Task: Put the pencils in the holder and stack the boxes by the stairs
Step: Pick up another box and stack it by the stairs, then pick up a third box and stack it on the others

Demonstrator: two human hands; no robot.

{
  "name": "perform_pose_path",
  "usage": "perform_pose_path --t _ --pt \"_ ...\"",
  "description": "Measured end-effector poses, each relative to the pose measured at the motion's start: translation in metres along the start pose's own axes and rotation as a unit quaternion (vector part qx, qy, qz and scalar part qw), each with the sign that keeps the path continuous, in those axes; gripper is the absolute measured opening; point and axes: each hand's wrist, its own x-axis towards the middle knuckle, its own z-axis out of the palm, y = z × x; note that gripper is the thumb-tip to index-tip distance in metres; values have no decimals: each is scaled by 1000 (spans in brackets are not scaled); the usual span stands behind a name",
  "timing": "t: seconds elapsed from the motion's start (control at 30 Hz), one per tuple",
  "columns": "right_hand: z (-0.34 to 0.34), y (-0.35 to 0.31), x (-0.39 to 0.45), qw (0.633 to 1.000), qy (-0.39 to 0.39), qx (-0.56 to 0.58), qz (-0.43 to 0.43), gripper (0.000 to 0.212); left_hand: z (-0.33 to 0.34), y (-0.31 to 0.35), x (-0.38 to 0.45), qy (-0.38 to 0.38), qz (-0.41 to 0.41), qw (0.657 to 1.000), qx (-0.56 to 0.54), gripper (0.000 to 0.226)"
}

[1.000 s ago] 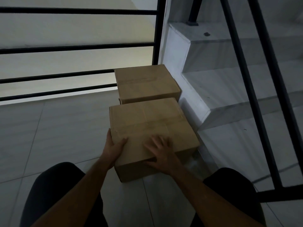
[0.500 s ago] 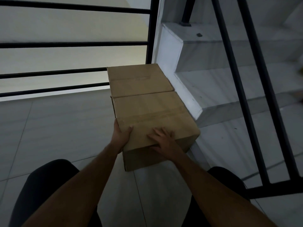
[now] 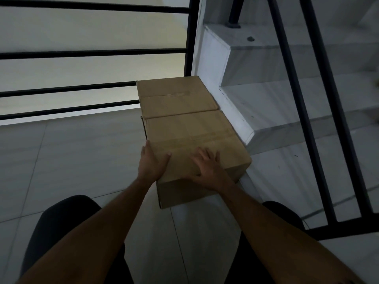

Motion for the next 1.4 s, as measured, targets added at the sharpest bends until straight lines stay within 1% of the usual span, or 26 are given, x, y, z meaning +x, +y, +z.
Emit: perform_pose_path --t 0.07,0.13,0.2,0.3,0.37,0.5,0.63,0.8,0.93,1.03,1.2,1.23,1.4 --pt "-14 -7 2 999 13 -31 -2 87 -19 11 -6 -25 24 993 110 103" --pt "-37 -20 3 999 21 -41 11 88 -46 30 -14 -54 80 974 204 103" --pt "-67 -36 1 999 29 -30 26 87 -76 55 -24 -70 128 955 259 101" --pt "-131 -62 -4 999 35 -7 14 84 -129 105 -40 -76 134 938 311 97" --pt "-182 -80 -4 999 34 -7 0 83 -167 141 -50 -70 123 933 330 97" --pt "-260 -113 4 999 40 -8 -31 82 -230 201 -60 -52 106 931 345 95" --pt "-348 -170 16 996 43 -1 -78 80 -308 266 -74 -16 83 934 348 95" --pt "-423 -257 40 990 28 13 -136 79 -409 310 -89 34 31 947 319 95" --pt "-462 -351 61 979 29 15 -200 80 -502 308 -104 80 -16 948 309 96" --pt "-473 -444 84 967 31 17 -252 78 -589 286 -113 118 -43 945 303 96" --pt "-472 -608 122 948 29 20 -315 74 -736 238 -126 157 -87 935 306 94" --pt "-470 -650 128 942 25 24 -333 73 -773 225 -132 166 -99 933 303 94" --pt "-464 -814 150 923 0 44 -383 70 -911 166 -160 211 -152 921 291 93"
